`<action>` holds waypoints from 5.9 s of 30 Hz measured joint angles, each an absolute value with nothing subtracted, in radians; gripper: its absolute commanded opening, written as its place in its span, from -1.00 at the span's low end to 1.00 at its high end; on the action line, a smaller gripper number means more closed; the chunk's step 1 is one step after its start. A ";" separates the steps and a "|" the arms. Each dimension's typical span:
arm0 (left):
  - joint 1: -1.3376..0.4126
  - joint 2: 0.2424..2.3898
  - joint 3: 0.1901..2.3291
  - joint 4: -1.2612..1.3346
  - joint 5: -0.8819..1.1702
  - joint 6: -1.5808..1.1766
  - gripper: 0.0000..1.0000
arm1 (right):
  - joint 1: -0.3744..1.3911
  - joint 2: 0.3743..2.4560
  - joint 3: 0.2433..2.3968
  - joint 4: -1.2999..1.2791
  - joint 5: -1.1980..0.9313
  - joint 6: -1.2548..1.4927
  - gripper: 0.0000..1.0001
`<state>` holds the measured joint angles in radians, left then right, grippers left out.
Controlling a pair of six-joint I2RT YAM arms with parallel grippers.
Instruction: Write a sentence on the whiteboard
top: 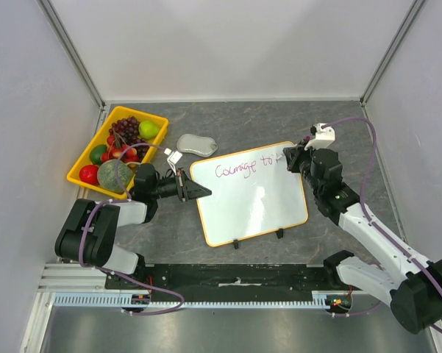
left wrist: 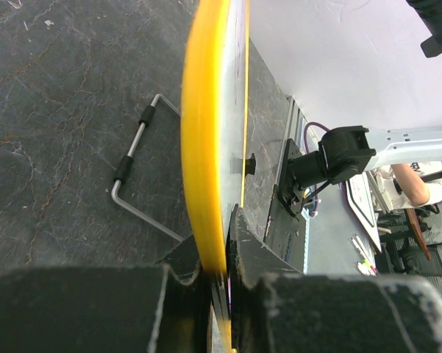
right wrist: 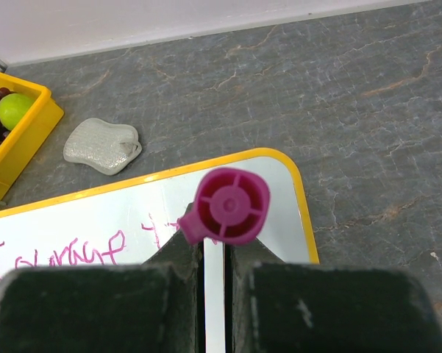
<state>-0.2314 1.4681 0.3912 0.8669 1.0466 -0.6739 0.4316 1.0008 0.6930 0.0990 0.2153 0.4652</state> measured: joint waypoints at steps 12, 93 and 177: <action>-0.231 1.468 0.391 0.868 1.047 -0.673 -0.96 | 0.432 1.007 0.708 0.094 0.253 0.468 -1.00; -0.231 1.468 0.391 0.865 1.048 -0.673 -0.96 | 0.376 0.978 0.687 0.068 0.263 0.487 -1.00; -0.232 1.468 0.391 0.862 1.049 -0.673 -0.96 | 0.368 0.788 0.675 0.049 0.188 0.493 -1.00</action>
